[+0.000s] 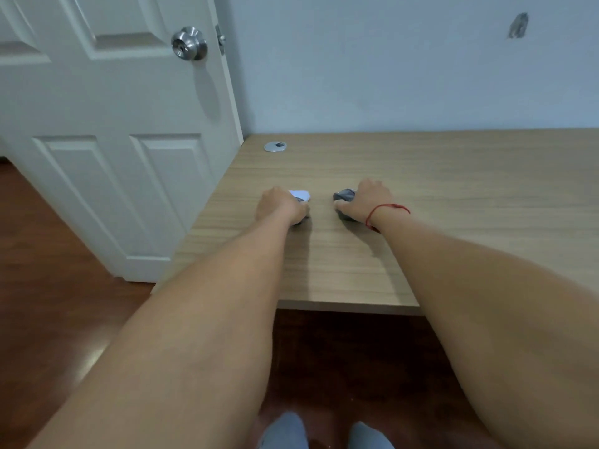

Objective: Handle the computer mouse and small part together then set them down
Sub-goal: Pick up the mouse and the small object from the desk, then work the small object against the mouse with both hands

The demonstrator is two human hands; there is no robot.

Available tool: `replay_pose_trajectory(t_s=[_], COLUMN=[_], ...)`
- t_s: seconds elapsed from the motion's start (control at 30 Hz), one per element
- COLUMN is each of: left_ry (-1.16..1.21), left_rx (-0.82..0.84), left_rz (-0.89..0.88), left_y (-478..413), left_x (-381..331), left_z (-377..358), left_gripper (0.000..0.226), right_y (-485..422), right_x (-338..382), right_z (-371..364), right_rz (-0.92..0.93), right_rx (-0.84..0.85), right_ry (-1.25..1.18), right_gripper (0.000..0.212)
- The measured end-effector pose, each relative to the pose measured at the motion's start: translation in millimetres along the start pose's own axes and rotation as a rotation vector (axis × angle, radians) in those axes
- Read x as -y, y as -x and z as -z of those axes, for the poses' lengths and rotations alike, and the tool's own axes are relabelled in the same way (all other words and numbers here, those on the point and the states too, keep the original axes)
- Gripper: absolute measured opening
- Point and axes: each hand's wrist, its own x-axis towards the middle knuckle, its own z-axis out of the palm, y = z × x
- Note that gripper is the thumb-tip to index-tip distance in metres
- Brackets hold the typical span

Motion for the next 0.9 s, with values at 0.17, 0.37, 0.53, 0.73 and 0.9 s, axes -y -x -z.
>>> replay_pose_trajectory(t_s=[0.17, 0.37, 0.53, 0.73, 0.9], left_ry=[0.057, 0.21, 0.534, 0.67, 0.732], left_rx=[-0.146, -0.261, -0.441, -0.589, -0.647], left_rz=[-0.067, -0.176, -0.255, -0.293, -0.333], left_y=[8.1, 23.3, 31.7, 31.4, 33.3], left_x=[23.5, 47.6, 55.8, 44.5, 38.8], left_z=[-6.8, -8.3, -20.3, -26.0, -26.8], left_gripper=[0.044, 0.034, 0.022, 0.032, 0.036], right_y=[24.5, 44.5, 50.2, 46.1, 43.5], right_x=[5.3, 7.6, 5.4, -2.2, -2.9], right_z=[-24.7, -52.4, -56.5, -58.7, -60.4], right_rz=[0.075, 0.109, 0.15, 0.13, 0.17], right_rx=[-0.095, -0.13, -0.153, -0.141, -0.153], right_ry=[-0.112, -0.305, -0.327, -0.483, -0.476], right_gripper=[0.033, 0.054, 0.068, 0.074, 0.076])
